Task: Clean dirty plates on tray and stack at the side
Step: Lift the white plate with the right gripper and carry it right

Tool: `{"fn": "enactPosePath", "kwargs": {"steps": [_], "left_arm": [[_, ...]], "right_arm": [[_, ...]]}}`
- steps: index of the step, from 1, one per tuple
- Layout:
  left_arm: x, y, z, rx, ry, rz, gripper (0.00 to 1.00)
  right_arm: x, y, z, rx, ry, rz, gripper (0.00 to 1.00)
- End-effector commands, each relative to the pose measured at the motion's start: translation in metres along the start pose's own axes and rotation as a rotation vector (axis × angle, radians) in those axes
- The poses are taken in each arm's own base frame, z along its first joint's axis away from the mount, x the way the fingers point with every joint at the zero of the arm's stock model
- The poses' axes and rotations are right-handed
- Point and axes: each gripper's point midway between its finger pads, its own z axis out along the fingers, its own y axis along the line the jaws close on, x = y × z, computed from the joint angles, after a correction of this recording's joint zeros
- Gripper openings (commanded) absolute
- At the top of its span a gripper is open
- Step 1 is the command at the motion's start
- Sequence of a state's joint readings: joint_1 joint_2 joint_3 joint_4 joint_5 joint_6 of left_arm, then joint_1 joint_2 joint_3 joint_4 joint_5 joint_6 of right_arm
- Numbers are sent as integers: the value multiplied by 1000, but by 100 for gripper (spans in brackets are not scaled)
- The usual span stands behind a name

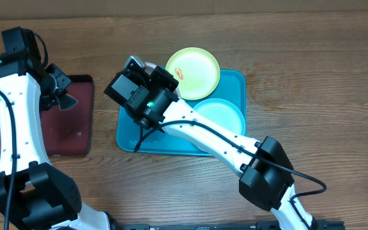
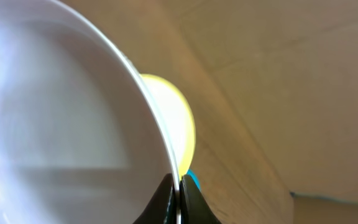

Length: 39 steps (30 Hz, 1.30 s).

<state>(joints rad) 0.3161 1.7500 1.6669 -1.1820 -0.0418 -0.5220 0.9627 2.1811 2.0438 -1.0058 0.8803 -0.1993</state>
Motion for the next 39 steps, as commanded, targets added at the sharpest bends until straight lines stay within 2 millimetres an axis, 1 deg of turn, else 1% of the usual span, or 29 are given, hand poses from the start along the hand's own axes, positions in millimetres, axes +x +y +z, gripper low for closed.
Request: {"fn": "enactPosePath", "kwargs": {"steps": [1,2,3,4,5,6,7,8,9,10,12,13,15,18,20,22,24,25,28,29,30,33,37,39], "left_arm": [[-2,1,-1,2,-4,-4,4],[-2,1,-1,2,-4,-4,4],[-2,1,-1,2,-4,-4,4],[-2,1,-1,2,-4,-4,4],[-2,1,-1,2,-5,-4,4],[-3,1,-1,3,-6,-4,4],[-3,1,-1,3,-7,-4,4],[-3,1,-1,3,-7,-4,4],[-3,1,-1,3,-6,-4,4],[-3,1,-1,3,-5,-3,4],[-3,1,-1,4,-6,0,4],[-3,1,-1,4,-6,0,4],[-3,1,-1,4,-6,0,4],[-3,1,-1,4,-6,0,4],[-3,0,-1,4,-7,0,4],[-3,0,-1,4,-7,0,4],[-3,0,-1,5,-7,0,4],[-3,0,-1,5,-7,0,4],[-2,-1,-1,11,-4,1,4],[-2,-1,-1,12,-4,1,4],[-3,-1,0,12,-5,1,4],[-3,-1,1,11,-3,1,4],[-2,-1,1,11,-2,1,4],[-2,-1,1,11,-2,1,4]], "right_arm": [[-18,-42,-29,71,-76,120,4],[-20,-55,-32,128,-93,255,4],[-25,-49,-34,69,-116,307,4],[-31,-33,-34,-25,-133,260,4],[-36,-3,-37,-195,-161,84,4],[-34,-4,-35,-194,-152,81,4],[-32,-14,-31,-154,-137,148,4],[-30,-31,-27,-105,-126,265,4],[-28,-41,-24,-98,-119,348,4],[-26,-50,-19,-142,-114,424,4],[-22,-57,-11,-264,-101,498,4],[-17,-63,-5,-338,-85,554,4],[-2,-79,10,-474,-38,659,4],[32,-106,37,-641,52,797,4],[65,-127,56,-711,122,886,4],[101,-150,73,-713,197,968,4],[144,-173,90,-669,279,1045,4],[168,-185,99,-643,322,1091,4],[218,-204,116,-592,400,1183,4],[233,-208,121,-578,423,1209,4],[252,-212,127,-561,452,1242,4],[294,-213,137,-533,522,1307,4],[337,-203,152,-511,583,1362,4],[353,-196,158,-503,600,1383,4]]}}
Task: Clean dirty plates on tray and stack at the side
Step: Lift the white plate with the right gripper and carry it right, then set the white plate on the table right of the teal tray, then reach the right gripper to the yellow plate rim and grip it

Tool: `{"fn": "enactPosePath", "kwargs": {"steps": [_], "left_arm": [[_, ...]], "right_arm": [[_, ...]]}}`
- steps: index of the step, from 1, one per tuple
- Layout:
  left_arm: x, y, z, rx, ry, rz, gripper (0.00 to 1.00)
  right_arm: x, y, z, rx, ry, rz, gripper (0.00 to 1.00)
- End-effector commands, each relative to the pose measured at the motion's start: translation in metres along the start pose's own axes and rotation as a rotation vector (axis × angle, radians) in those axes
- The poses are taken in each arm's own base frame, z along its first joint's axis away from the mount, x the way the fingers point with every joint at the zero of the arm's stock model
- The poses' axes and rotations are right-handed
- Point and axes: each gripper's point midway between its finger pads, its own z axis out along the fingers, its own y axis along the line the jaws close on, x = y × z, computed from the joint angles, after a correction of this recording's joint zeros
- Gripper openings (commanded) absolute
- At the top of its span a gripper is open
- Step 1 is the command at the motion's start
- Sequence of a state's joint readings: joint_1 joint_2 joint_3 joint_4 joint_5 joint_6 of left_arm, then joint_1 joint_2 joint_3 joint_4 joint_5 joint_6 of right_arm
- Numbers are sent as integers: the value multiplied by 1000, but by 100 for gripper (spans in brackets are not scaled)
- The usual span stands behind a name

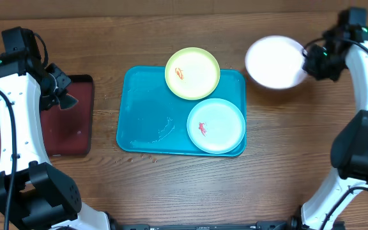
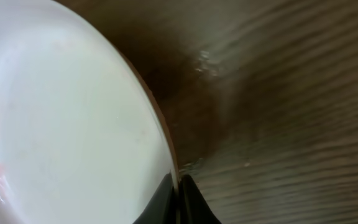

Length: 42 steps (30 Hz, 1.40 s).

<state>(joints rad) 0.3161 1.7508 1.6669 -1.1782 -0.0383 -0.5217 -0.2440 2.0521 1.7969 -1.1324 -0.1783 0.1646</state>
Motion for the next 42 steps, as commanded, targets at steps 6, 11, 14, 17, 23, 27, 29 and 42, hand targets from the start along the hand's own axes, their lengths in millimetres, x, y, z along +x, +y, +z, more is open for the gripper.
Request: {"fn": "enactPosePath", "kwargs": {"steps": [6,11,14,17,23,27,29,42], "left_arm": [[-2,-1,0,7,-1,1,4],[-2,-1,0,7,-1,1,4],[-2,-1,0,7,-2,1,4],[-2,-1,0,7,-1,1,4],[-2,-1,0,7,-1,1,4],[-2,-2,0,14,1,0,4],[-1,-2,0,14,2,0,4],[0,-5,0,33,8,11,4]], "right_arm": [[13,-31,24,-13,-8,45,4],[25,-40,40,10,11,52,4],[31,-43,47,13,22,54,4],[38,-45,51,17,43,58,4],[43,-44,41,23,75,65,43],[36,-34,6,20,70,63,45],[28,-20,-13,-16,34,46,46],[10,185,-35,-476,-243,-496,93]]}}
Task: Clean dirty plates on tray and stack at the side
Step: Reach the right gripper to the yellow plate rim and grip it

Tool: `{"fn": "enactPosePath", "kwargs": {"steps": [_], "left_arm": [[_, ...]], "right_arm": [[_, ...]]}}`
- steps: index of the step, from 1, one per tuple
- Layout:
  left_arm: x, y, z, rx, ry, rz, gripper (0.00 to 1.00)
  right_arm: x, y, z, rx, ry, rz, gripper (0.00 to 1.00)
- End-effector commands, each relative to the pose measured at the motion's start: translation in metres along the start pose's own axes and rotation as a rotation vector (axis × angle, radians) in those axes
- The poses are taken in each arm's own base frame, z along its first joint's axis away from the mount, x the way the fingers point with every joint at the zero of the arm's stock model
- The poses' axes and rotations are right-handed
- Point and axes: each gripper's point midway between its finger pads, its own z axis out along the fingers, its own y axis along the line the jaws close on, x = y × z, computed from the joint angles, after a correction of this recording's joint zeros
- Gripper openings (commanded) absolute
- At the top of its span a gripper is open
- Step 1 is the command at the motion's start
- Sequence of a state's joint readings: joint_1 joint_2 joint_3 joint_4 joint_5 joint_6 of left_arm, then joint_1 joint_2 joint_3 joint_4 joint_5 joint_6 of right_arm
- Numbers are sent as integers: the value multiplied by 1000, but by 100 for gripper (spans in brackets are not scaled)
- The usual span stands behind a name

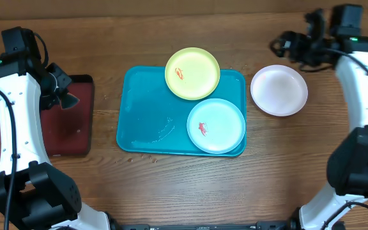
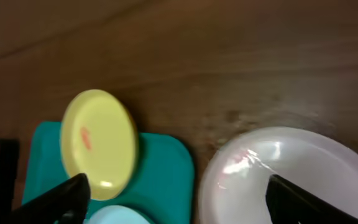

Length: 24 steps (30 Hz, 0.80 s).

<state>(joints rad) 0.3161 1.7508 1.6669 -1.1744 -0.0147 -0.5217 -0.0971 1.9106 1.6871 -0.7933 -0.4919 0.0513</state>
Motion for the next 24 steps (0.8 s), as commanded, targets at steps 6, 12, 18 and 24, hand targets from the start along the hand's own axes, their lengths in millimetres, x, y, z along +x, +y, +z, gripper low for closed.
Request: {"fn": "enactPosePath", "kwargs": {"steps": [6,12,18,24], "left_arm": [[-2,-1,0,11,1,17,4],[-1,-1,0,11,2,25,4],[-1,-2,0,12,1,25,4],[-1,-2,0,11,1,25,4]], "right_arm": [[11,70,106,174,-44,-304,95],[39,81,159,284,-18,-472,92],[55,69,184,285,20,-471,66],[70,61,200,280,62,-466,56]]}}
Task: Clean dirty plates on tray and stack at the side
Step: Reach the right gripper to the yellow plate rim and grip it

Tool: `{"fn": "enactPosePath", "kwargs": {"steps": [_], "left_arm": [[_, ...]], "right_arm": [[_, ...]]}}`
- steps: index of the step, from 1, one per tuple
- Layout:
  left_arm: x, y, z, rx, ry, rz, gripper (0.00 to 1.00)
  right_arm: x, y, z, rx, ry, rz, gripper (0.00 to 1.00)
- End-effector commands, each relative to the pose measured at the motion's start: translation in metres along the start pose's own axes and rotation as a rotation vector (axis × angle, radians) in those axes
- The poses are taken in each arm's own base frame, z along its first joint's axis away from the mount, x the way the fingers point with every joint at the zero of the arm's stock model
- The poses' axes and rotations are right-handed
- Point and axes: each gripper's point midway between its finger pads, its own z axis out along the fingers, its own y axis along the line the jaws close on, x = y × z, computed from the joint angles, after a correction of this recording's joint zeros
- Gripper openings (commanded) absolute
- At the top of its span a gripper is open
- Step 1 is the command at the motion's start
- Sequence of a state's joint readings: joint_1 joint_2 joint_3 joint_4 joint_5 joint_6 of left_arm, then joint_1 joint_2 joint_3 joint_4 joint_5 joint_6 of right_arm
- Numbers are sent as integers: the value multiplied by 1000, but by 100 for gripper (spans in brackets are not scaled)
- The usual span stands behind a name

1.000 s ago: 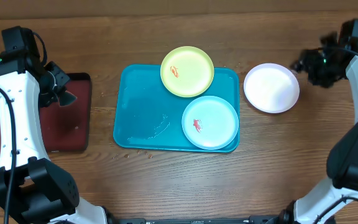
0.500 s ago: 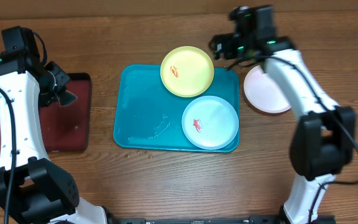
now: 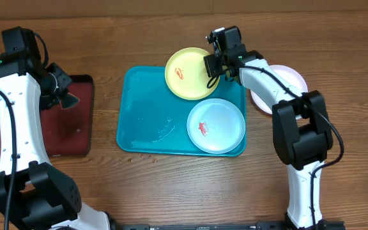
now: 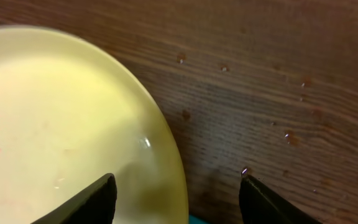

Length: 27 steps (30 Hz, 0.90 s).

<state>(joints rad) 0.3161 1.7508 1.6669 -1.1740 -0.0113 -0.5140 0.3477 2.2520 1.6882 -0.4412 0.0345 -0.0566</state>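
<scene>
A yellow plate [image 3: 187, 73] with an orange smear lies at the back of the teal tray [image 3: 145, 121]. In front of it sits a light blue plate [image 3: 216, 126] with a red smear. My right gripper [image 3: 213, 66] is open at the yellow plate's right rim. In the right wrist view the yellow plate [image 4: 61, 118] fills the left, and the right gripper [image 4: 179, 202] straddles its edge, one finger over the plate, the other over the wood. A white plate [image 3: 286, 89] rests on the table right of the tray, partly hidden by the right arm. My left gripper [image 3: 61, 89] hangs open over the dark red mat.
A dark red rectangular mat [image 3: 69, 121] lies at the left of the table. Wet streaks and crumbs mark the tray's left half. Water drops [image 4: 229, 65] dot the wood behind the yellow plate. Bare wooden table [image 3: 171, 185] runs along the front.
My right gripper has moved from above the table's back right, near the white plate, to the yellow plate's right rim, still open. The white plate lies where it was. The left arm is unchanged.
My right gripper was shut on the white plate over the tray's back left. Then it held that plate over the table right of the tray. Then the plate lay on the table and the gripper was open above it. Now it straddles the yellow plate's rim.
</scene>
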Motion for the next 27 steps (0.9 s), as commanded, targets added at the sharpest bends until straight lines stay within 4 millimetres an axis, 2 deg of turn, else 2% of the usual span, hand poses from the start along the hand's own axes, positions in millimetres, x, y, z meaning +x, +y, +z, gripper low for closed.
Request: {"fn": "enactPosePath", "kwargs": {"steps": [1,6,8,11,13,16,21,24,27], "left_arm": [[-2,-1,0,9,0,17,4],[-2,-1,0,9,0,17,4],[-2,-1,0,9,-1,17,4],[-2,-1,0,9,0,17,4],[-2,-1,0,9,0,17,4],[-2,-1,0,9,0,17,4],[3,-8,2,37,21,22,4],[5,-10,3,36,27,30,4],[6,-12,3,36,27,37,4]], "right_arm": [[3,-2,8,9,5,-4,51],[5,-1,12,6,11,-3,29],[4,3,11,-15,7,-3,24],[4,10,10,-44,11,-4,22],[6,17,9,-57,21,-12,12],[6,37,3,-98,38,-31,4],[-10,96,-33,-179,46,-80,4],[-4,114,-38,-194,75,-75,4],[12,129,-41,-220,134,-43,4]]}}
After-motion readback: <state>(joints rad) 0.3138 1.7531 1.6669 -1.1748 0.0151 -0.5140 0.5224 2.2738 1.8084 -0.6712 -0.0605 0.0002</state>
